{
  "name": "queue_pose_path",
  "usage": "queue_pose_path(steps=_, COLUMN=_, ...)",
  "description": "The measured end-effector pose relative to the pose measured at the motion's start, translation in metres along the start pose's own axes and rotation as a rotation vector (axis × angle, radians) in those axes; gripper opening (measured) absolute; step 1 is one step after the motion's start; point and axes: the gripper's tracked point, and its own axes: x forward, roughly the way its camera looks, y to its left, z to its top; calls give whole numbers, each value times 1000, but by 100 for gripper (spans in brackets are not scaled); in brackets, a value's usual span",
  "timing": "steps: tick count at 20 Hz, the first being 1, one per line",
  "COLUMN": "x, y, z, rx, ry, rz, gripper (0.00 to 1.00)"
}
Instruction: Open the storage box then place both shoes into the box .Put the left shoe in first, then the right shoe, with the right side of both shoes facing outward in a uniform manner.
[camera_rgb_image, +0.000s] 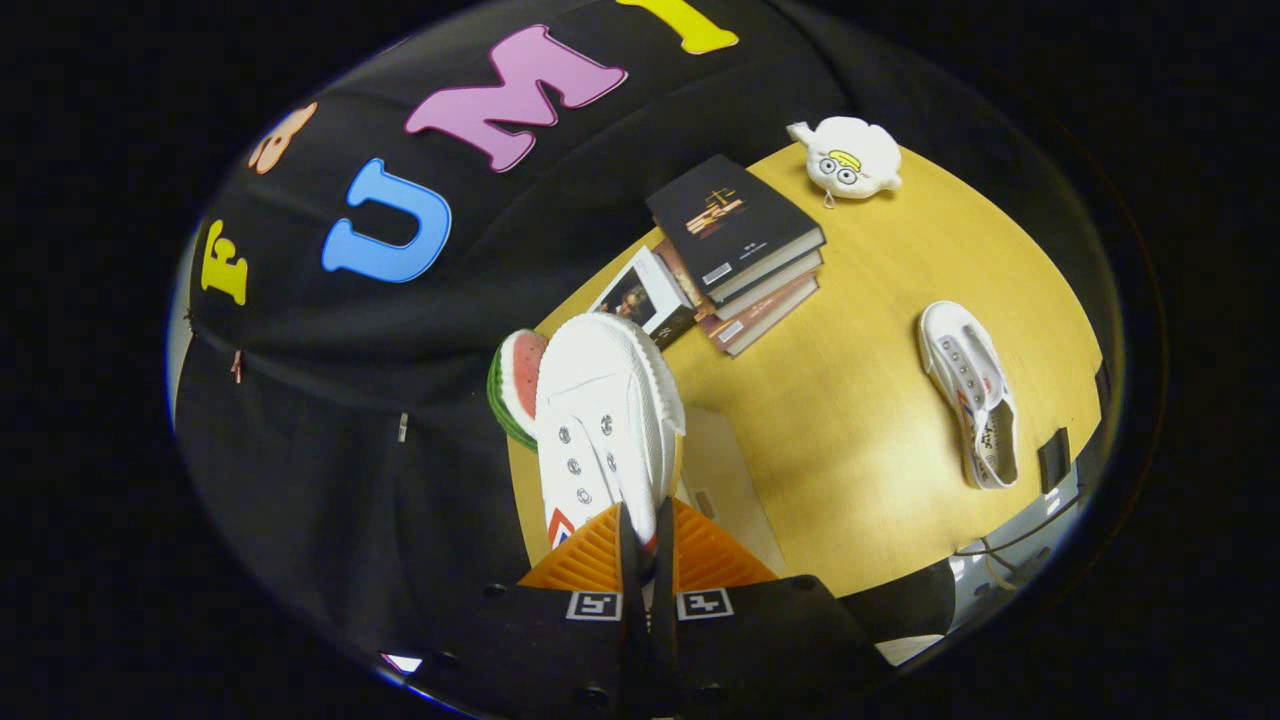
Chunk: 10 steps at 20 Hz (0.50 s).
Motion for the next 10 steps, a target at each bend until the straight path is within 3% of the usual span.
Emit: queue_pose_path(steps=10, x=84, y=40, z=-77, rx=-170, ry=116, rz=-22, gripper=5)
